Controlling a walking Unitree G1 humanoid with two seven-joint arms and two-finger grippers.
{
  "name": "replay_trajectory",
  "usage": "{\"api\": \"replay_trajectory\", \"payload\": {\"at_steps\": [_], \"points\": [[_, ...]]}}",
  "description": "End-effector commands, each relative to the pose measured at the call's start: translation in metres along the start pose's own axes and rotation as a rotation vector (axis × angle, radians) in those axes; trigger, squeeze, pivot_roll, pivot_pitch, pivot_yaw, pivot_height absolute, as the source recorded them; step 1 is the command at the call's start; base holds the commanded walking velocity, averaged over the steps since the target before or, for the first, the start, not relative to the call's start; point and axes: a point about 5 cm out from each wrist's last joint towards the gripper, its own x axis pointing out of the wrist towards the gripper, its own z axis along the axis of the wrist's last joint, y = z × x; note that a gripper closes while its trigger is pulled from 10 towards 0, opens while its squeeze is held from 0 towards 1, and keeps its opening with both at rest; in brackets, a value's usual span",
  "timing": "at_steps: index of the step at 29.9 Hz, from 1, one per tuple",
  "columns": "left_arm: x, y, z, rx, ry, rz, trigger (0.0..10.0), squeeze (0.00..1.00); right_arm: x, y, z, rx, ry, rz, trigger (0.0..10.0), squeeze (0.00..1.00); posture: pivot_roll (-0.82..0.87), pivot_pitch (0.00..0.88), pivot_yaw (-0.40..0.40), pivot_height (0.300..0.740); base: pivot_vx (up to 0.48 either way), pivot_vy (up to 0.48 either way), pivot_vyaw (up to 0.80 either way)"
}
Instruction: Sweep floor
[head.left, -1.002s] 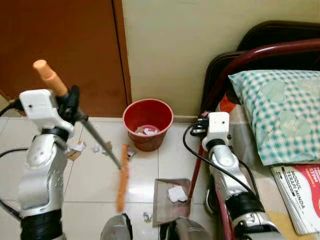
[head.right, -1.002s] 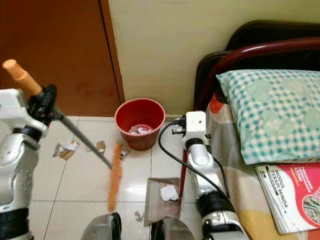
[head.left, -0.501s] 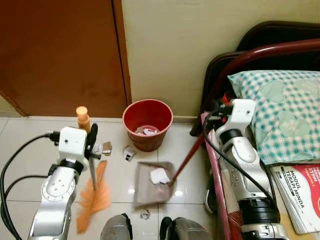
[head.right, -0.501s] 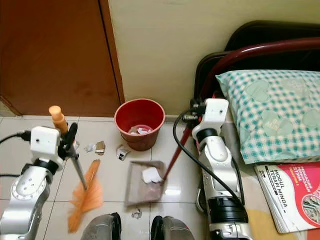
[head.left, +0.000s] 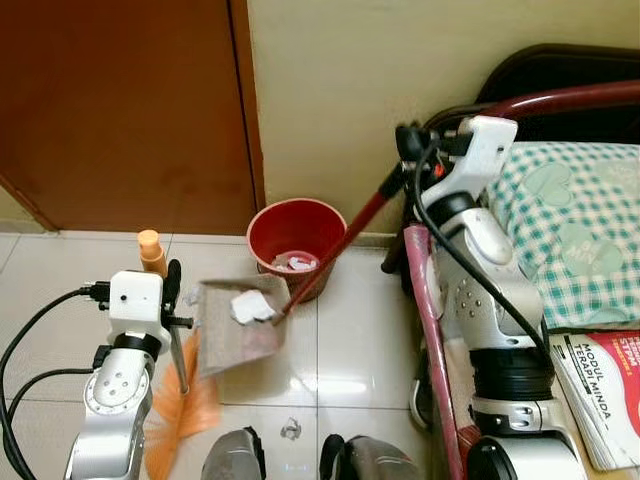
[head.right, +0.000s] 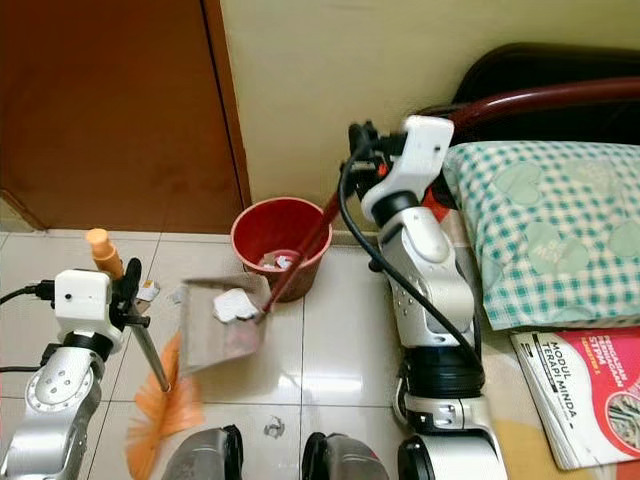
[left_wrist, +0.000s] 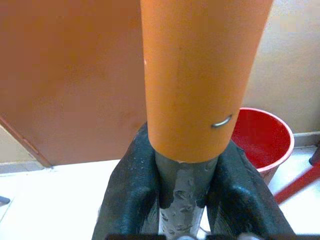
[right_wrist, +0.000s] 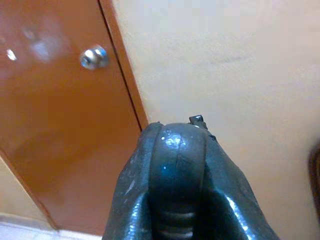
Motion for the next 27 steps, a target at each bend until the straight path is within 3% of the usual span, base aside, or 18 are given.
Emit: {"api": "replay_trajectory", "payload": {"at_steps": [1, 5, 11, 12, 14, 16, 17, 21, 27], "points": [[-0.002, -0.005, -0.010, 0.003, 0.045, -0.001, 10.0, 0.00, 0.010, 0.006, 0.029, 0.012, -0.102, 0.031, 10.0, 0.00, 0.06, 0.113, -0.057, 0.740, 0.000, 0.000, 0.00], [-0.001, -0.010, -0.010, -0.005, 0.042, -0.016, 10.0, 0.00, 0.019, 0.008, 0.052, -0.004, -0.191, 0.037, 10.0, 0.00, 0.06, 0.115, -0.055, 0.740, 0.000, 0.000, 0.00], [0.001, -0.016, -0.010, -0.013, 0.035, -0.033, 10.0, 0.00, 0.035, 0.019, 0.097, -0.150, -0.379, 0.082, 10.0, 0.00, 0.05, 0.116, -0.053, 0.740, 0.000, 0.000, 0.00], [0.001, -0.016, -0.010, -0.013, 0.035, -0.033, 10.0, 0.00, 0.035, 0.019, 0.097, -0.150, -0.379, 0.082, 10.0, 0.00, 0.05, 0.116, -0.053, 0.740, 0.000, 0.000, 0.00], [0.001, -0.016, -0.010, -0.013, 0.033, -0.035, 10.0, 0.00, 0.039, 0.023, 0.105, -0.243, -0.423, 0.095, 10.0, 0.00, 0.05, 0.117, -0.055, 0.740, 0.000, 0.000, 0.00], [0.001, -0.017, -0.010, -0.013, 0.033, -0.035, 10.0, 0.00, 0.040, 0.025, 0.106, -0.272, -0.432, 0.100, 10.0, 0.00, 0.05, 0.117, -0.055, 0.740, 0.000, 0.000, 0.00], [0.001, -0.017, -0.010, -0.014, 0.033, -0.035, 10.0, 0.00, 0.041, 0.027, 0.104, -0.356, -0.445, 0.101, 10.0, 0.00, 0.05, 0.119, -0.057, 0.740, 0.000, 0.000, 0.00], [0.001, -0.018, -0.010, -0.017, 0.032, -0.035, 10.0, 0.00, 0.042, 0.032, 0.096, -0.425, -0.451, 0.118, 10.0, 0.00, 0.05, 0.120, -0.058, 0.740, 0.000, 0.000, 0.00], [0.003, -0.025, -0.006, -0.024, 0.015, -0.058, 10.0, 0.00, 0.031, 0.054, 0.059, -0.628, -0.443, 0.262, 10.0, 0.00, 0.05, 0.123, -0.061, 0.740, 0.000, 0.000, 0.00]]}}
